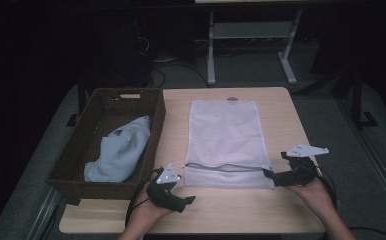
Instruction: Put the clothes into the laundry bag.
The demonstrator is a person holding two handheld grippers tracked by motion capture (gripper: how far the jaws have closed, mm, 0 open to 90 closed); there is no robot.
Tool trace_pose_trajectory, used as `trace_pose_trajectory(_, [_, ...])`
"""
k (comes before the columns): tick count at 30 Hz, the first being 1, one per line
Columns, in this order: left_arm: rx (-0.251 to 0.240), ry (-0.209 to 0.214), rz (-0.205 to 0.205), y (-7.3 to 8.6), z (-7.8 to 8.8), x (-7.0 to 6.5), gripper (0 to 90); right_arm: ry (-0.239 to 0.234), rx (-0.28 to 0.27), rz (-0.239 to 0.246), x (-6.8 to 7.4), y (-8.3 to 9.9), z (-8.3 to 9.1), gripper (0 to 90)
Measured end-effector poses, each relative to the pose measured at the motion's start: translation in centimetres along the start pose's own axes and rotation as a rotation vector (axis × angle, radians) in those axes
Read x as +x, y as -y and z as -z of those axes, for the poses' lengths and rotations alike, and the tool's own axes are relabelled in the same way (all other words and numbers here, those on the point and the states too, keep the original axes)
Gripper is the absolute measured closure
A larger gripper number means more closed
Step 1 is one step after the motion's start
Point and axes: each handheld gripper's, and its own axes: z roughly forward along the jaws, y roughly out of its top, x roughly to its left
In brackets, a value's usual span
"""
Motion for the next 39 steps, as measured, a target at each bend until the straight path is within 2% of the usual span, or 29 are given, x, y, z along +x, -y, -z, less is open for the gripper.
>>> trace_pose_trajectory(9, [0.002, -0.001, 0.000, 0.0, -0.1, 0.0, 13.1, 0.010, -0.004, 0.020, -0.6, -1.9, -0.6, 5.2])
trace_pose_trajectory(13, [0.003, 0.000, 0.000, 0.0, -0.1, 0.0, 13.0, 0.008, -0.008, 0.023, -0.9, -2.5, -1.3, 5.9])
trace_pose_trajectory(14, [0.004, 0.000, -0.001, 0.0, -0.1, 0.0, 13.1, 0.011, 0.009, 0.023, -1.1, -2.9, -1.9, 6.0])
trace_pose_trajectory(19, [0.003, 0.001, -0.001, 0.0, -0.1, 0.0, 13.1, 0.019, 0.021, 0.026, -1.7, -3.6, -2.8, 7.4])
trace_pose_trajectory(21, [0.002, 0.001, -0.002, 0.0, -0.1, 0.0, 13.1, 0.015, 0.001, 0.016, -2.1, -3.8, -3.1, 13.2])
trace_pose_trajectory(23, [0.001, 0.003, 0.002, 0.0, -0.1, 0.0, 13.1, 0.025, 0.018, 0.008, -2.5, -4.0, -3.6, 14.0])
trace_pose_trajectory(24, [0.002, 0.003, 0.001, 0.1, -0.1, 0.0, 13.0, 0.030, 0.039, -0.006, -2.9, -4.3, -4.2, 18.7])
trace_pose_trajectory(26, [0.003, 0.004, 0.001, 0.1, -0.1, 0.1, 13.0, 0.021, 0.043, -0.019, -3.1, -4.4, -4.4, 20.5])
trace_pose_trajectory(29, [0.000, 0.004, 0.003, 0.1, -0.1, 0.0, 13.0, 0.010, 0.018, -0.051, -3.7, -4.6, -5.4, 27.8])
trace_pose_trajectory(30, [0.000, 0.006, 0.004, 0.1, -0.1, 0.0, 13.1, 0.012, 0.021, -0.073, -4.1, -4.5, -6.0, 34.8])
trace_pose_trajectory(31, [0.000, 0.006, 0.004, 0.1, -0.1, 0.0, 13.1, 0.012, 0.021, -0.073, -4.1, -4.5, -6.0, 34.8])
trace_pose_trajectory(32, [0.002, 0.008, 0.003, 0.1, -0.2, 0.0, 13.0, 0.010, 0.024, -0.086, -4.4, -4.4, -6.6, 40.7])
trace_pose_trajectory(33, [0.002, 0.008, 0.003, 0.1, -0.2, 0.0, 13.1, 0.010, 0.024, -0.086, -4.4, -4.4, -6.6, 40.7])
trace_pose_trajectory(34, [0.002, 0.008, 0.003, 0.1, -0.2, 0.1, 13.1, 0.017, 0.037, -0.090, -4.7, -4.2, -7.0, 47.7])
trace_pose_trajectory(35, [0.002, 0.008, 0.003, 0.1, -0.2, 0.1, 13.1, 0.017, 0.037, -0.090, -4.7, -4.2, -7.0, 47.7])
trace_pose_trajectory(36, [0.001, 0.008, 0.003, 0.1, -0.2, 0.1, 13.1, 0.016, 0.044, -0.096, -4.9, -4.1, -7.3, 55.7])
trace_pose_trajectory(37, [0.001, 0.008, 0.003, 0.1, -0.2, 0.1, 13.1, 0.016, 0.044, -0.096, -4.9, -4.1, -7.3, 55.7])
trace_pose_trajectory(38, [0.002, 0.009, 0.004, 0.1, -0.2, 0.1, 13.1, 0.018, 0.054, -0.099, -5.2, -4.0, -7.6, 61.8])
trace_pose_trajectory(39, [0.002, 0.009, 0.004, 0.1, -0.2, 0.1, 13.1, 0.018, 0.054, -0.099, -5.2, -4.0, -7.6, 61.8])
